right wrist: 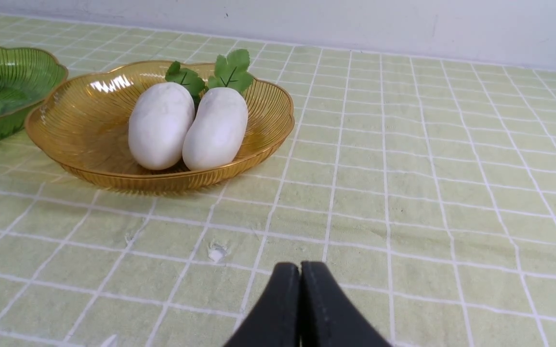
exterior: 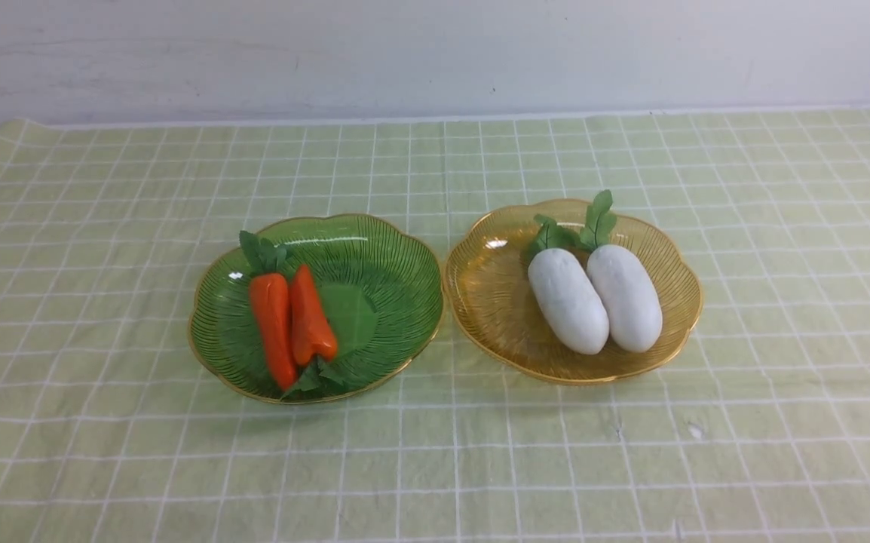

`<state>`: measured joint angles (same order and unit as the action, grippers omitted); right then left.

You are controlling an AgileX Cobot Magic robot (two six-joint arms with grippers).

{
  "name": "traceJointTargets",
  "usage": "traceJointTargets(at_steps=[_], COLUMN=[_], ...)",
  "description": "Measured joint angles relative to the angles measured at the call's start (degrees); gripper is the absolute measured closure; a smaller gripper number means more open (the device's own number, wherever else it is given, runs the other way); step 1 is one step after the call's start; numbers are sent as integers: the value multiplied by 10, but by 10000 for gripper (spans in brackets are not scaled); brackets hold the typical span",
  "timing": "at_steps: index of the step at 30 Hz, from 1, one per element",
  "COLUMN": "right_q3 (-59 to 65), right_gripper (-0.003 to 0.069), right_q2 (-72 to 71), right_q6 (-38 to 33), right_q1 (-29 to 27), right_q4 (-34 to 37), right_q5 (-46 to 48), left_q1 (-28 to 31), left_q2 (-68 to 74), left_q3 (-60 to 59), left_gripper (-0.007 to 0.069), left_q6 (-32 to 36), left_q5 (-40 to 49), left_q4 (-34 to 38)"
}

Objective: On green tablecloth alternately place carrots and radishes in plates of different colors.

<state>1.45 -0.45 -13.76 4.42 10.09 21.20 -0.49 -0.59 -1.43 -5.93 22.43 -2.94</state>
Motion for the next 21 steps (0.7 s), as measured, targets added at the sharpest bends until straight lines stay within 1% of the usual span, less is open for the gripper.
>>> traceJointTargets(at_steps=[4, 8, 21], right_q3=[0, 0, 0], right_gripper=[665, 665, 665], right_q2=[0, 0, 0], right_q6=[0, 0, 0], right_q1=[0, 0, 0], right_q4=[0, 0, 0], right_q5=[0, 0, 0], left_q1=[0, -16, -18], left_q2=[0, 0, 0], left_q3=[0, 0, 0], left_gripper=[632, 632, 632], left_q6=[2, 2, 4], left_q5=[0, 0, 0], left_q4=[0, 0, 0])
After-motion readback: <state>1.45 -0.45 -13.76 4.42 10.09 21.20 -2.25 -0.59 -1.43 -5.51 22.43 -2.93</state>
